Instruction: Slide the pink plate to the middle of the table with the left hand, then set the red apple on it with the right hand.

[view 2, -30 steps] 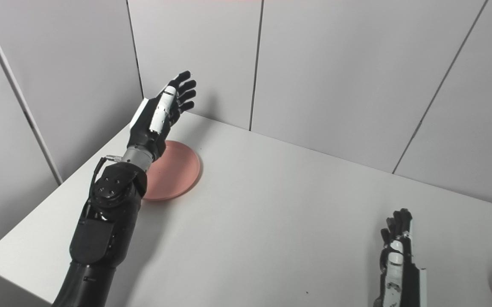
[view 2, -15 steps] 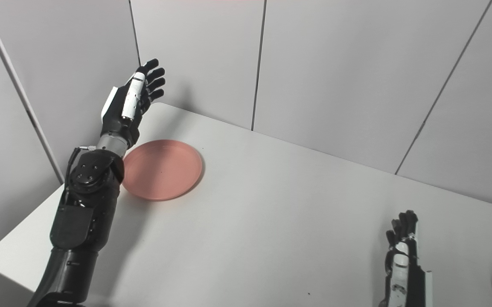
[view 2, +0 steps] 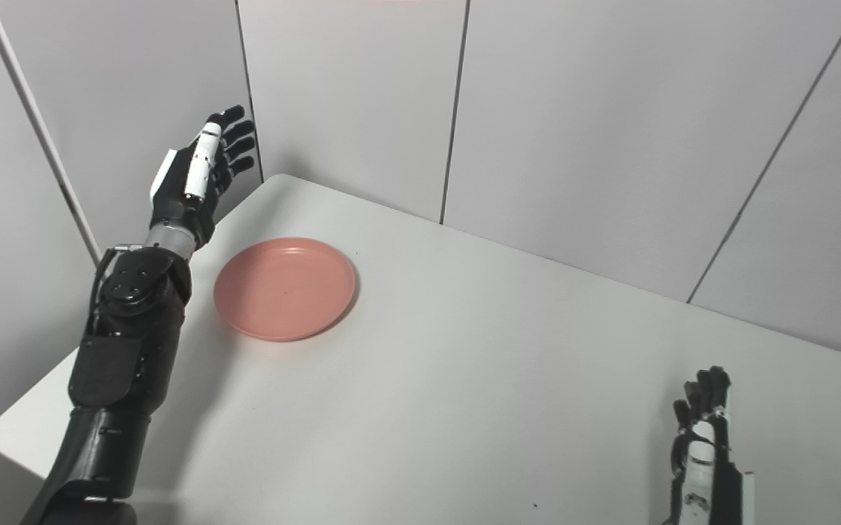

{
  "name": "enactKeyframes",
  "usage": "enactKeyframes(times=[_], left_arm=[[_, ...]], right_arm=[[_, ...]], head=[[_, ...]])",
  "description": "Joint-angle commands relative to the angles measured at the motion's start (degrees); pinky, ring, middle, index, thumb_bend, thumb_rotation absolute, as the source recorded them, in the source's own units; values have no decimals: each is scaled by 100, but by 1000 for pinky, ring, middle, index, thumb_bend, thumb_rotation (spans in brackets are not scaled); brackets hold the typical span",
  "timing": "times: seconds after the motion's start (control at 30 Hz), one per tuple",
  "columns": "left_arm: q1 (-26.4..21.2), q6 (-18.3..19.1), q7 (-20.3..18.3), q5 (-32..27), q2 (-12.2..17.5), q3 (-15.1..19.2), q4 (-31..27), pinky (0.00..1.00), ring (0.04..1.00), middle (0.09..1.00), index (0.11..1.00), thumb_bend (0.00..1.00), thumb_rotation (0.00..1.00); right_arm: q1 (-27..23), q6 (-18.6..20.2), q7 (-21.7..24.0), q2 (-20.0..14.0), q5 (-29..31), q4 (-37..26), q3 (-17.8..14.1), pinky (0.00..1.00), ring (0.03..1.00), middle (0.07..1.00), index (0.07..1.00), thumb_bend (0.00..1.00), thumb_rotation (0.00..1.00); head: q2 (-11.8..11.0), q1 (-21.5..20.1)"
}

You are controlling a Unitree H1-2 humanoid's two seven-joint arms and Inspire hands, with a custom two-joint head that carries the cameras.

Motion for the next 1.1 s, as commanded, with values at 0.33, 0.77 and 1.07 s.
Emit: enactKeyframes(times=[0.33, 0.77, 1.07], left_arm=[[-122, -231, -45, -286, 290, 272, 388, 905, 898, 886, 854, 306, 1000], [-61, -508, -251, -455, 395, 252, 1226, 935, 922, 912, 886, 305, 1000], [15, -551, -386, -749, 341, 295, 1529, 939, 922, 908, 884, 311, 1000]], right_arm=[[297, 135, 52, -166, -53, 182, -107, 1000, 1000, 1000, 1000, 101, 1000], [273, 72, 51, -178, -60, 225, -128, 1000, 995, 1000, 1000, 95, 1000], [279, 145, 68, -195, -22, 158, -123, 1000, 1000, 1000, 1000, 100, 1000]], head=[[49, 34], [101, 63], [125, 72]])
